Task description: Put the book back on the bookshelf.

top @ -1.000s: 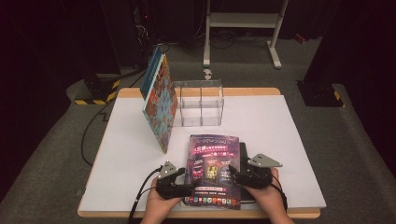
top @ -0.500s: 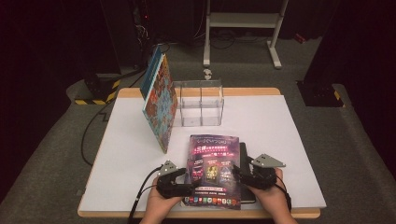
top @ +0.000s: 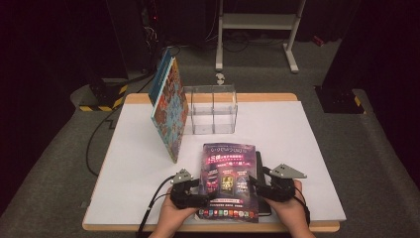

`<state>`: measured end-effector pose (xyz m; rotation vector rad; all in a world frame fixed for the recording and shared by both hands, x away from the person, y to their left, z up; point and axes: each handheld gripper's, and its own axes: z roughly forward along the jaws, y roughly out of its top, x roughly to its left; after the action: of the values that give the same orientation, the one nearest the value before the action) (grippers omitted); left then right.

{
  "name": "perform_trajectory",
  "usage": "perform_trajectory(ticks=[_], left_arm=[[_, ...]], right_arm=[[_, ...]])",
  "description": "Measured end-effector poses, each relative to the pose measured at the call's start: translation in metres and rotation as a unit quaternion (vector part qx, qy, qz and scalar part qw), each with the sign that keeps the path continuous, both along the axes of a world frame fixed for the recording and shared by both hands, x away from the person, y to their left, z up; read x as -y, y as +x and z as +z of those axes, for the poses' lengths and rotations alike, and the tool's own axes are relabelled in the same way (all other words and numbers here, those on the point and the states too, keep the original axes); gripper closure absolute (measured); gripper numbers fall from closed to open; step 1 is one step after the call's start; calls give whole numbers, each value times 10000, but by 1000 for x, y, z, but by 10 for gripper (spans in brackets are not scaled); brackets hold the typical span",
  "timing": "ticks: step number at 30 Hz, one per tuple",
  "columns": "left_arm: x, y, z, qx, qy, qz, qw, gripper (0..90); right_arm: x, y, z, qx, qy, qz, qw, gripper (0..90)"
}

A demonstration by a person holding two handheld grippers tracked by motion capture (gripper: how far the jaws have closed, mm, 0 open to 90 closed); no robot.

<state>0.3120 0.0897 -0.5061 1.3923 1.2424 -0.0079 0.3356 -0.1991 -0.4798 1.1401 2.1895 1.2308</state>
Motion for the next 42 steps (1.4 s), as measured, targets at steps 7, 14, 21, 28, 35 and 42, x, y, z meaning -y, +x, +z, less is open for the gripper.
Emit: perform_trajectory(ticks=[7, 14, 21, 28, 35, 42], left_arm=[[10, -5, 6, 375, 307, -142, 9987, 161], [20, -11, 13, 665, 458, -173, 9966, 162], [18, -11, 15, 876, 515, 11, 9948, 163], [5, -6, 10, 871, 520, 435, 9939, 155], [11, 0, 3, 623, 336, 246, 9972, 144], [22, 2, 8, 687, 471, 124, 9964, 152]], right_arm=[[0, 0, 2, 55, 46, -88, 9999, 313], [-9, 2, 0, 130, -90, -96, 9998, 295], [-7, 4, -1, 122, -152, -151, 9997, 290], [5, 8, 0, -91, -177, -223, 9996, 296], [2, 4, 0, 72, -277, -266, 9992, 308], [7, 1, 3, 144, -430, -323, 9984, 319]])
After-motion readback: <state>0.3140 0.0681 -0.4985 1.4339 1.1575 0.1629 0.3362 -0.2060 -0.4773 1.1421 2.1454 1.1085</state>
